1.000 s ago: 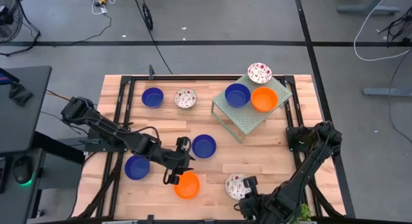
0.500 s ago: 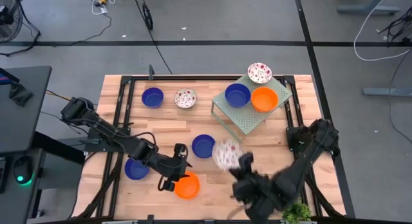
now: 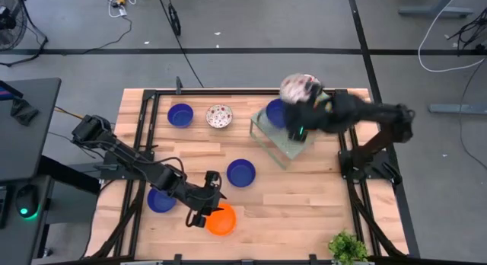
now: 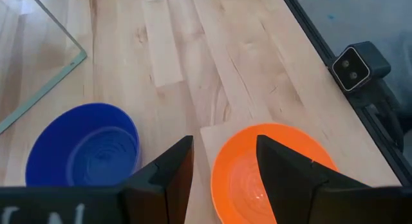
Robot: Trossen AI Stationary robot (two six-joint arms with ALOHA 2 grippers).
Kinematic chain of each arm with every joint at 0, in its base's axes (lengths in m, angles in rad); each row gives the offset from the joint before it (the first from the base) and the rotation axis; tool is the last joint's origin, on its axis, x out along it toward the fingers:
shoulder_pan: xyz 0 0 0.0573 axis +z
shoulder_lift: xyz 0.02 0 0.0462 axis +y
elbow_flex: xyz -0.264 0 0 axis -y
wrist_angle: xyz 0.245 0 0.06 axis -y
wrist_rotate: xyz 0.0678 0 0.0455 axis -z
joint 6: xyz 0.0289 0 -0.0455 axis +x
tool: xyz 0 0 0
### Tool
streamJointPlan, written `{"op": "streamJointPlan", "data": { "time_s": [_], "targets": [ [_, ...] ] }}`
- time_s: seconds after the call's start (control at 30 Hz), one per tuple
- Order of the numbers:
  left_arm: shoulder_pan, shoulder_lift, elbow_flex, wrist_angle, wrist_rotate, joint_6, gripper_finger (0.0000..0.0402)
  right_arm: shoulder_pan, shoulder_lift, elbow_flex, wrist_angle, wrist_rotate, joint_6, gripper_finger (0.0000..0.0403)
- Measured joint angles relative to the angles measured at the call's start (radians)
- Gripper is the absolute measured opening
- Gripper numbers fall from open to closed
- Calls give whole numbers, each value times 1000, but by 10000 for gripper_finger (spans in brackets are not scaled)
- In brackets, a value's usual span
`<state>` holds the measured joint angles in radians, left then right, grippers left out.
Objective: Pick & Place Mini bowls
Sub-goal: Stack the white patterned bowl on the white patterned bowl on the shelf
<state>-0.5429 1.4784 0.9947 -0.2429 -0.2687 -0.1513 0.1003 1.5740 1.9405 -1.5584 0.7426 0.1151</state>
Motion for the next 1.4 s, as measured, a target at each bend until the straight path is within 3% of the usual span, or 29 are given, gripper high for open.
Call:
{"op": "streamJointPlan", "data": {
  "time_s": [0.1,0.23,0.53,1.4],
  "targets": [
    [-11,0,0,-1,0,0,174,-134,-87,-94,58,-16,-13,0],
    [-13,0,0,-1,1,0,174,-266,-176,-244,236,-140,-97,0],
    [-11,0,0,-1,0,1,174,-436,-196,-441,368,-177,-195,0],
    [-10,0,0,0,-19,5,174,-515,-196,-590,476,-219,-217,0]
  ]
}}
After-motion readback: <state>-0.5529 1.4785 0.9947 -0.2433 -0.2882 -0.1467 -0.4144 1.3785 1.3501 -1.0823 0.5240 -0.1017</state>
